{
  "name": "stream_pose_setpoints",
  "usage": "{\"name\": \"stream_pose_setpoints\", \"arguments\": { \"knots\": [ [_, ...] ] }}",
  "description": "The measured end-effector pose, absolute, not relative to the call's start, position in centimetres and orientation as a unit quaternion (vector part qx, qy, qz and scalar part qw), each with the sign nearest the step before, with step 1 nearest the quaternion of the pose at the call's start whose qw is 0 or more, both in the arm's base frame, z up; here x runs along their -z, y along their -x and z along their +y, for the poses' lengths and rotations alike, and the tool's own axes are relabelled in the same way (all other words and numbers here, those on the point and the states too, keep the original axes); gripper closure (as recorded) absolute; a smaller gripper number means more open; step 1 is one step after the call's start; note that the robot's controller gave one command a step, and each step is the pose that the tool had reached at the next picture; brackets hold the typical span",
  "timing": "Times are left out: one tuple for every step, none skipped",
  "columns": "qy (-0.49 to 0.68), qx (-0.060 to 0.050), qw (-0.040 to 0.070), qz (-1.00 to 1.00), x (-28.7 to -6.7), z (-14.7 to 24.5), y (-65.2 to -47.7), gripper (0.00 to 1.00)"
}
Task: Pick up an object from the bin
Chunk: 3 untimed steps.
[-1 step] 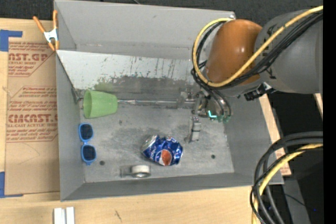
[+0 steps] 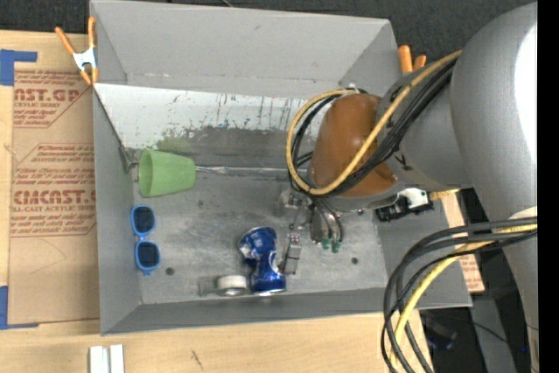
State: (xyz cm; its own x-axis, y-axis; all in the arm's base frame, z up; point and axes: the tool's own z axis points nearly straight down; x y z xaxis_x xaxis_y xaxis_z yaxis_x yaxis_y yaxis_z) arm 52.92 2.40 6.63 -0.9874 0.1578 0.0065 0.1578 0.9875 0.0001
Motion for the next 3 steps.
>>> {"name": "stream_pose_setpoints", "arguments": {
  "knots": [
    [-0.045,0.000,0.001,-0.999,-7.2,4.4,-49.5,0.00],
    [-0.044,0.000,-0.003,-0.999,-7.3,4.4,-49.7,1.00],
    [-0.046,0.000,-0.005,-0.999,-18.2,2.7,-51.0,1.00]
  ]
}}
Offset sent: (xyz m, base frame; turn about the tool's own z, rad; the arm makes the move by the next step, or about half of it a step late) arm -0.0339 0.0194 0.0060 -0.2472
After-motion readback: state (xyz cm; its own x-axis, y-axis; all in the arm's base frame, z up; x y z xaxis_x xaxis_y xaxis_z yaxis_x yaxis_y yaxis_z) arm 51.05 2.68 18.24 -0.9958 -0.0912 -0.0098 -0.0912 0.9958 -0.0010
